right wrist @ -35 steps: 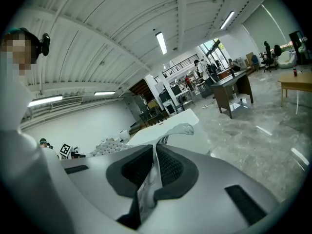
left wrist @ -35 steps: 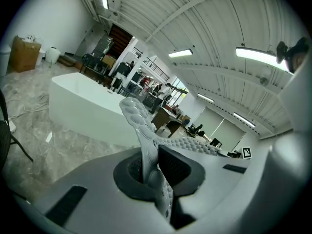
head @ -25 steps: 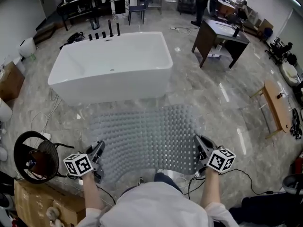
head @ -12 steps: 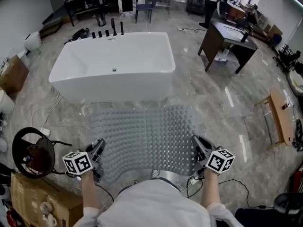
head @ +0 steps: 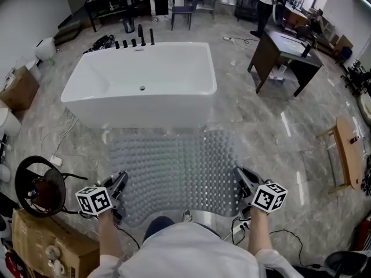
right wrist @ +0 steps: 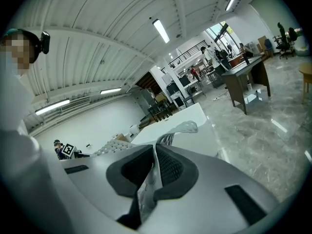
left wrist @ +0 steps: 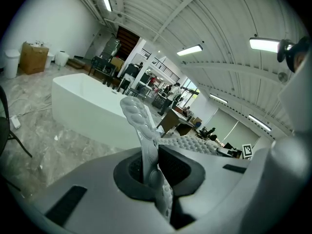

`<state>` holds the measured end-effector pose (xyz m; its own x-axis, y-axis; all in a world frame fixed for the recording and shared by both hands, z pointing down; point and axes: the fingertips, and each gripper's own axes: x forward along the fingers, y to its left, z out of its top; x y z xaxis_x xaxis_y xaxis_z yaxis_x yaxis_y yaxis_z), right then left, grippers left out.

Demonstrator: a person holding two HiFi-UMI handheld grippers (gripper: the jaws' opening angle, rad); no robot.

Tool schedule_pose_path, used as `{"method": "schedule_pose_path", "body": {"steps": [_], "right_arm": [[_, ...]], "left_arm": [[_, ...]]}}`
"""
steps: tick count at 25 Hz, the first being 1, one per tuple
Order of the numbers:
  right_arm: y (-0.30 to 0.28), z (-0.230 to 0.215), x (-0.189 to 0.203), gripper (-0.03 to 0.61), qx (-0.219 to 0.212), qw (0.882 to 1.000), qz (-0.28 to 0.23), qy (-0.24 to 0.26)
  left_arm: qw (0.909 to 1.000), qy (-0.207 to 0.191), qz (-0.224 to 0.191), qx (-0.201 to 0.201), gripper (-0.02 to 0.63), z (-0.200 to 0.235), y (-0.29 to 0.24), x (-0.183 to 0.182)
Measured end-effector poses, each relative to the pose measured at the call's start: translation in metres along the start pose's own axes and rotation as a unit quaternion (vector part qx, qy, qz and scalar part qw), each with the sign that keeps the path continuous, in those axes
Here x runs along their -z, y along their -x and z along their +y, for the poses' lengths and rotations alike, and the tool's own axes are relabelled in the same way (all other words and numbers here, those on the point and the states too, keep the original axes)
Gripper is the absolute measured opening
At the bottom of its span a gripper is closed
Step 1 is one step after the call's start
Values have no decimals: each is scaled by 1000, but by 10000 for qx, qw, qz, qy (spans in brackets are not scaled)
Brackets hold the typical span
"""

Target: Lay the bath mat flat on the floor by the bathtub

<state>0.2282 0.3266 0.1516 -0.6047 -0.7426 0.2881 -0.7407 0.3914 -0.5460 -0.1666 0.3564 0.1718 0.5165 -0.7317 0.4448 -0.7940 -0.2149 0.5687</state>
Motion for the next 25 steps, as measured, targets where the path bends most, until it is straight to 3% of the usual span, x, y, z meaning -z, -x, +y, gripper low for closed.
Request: {"method": "schedule_pose_path", "body": {"steps": [6,13,25], "right_arm": [[-13,-17,-12,40,-38,9999,98,-41],[-51,-27,-16,40,17,9998,167,-139],[-147,-44,-49,40,491,9987,79,-53]], "left_arm": [[9999,68,9,-88,44,-3,-20,-5],[9996,219,89,-151,44,26,-44,-17],[9995,224,211,34,44,89,-117,-82]]}}
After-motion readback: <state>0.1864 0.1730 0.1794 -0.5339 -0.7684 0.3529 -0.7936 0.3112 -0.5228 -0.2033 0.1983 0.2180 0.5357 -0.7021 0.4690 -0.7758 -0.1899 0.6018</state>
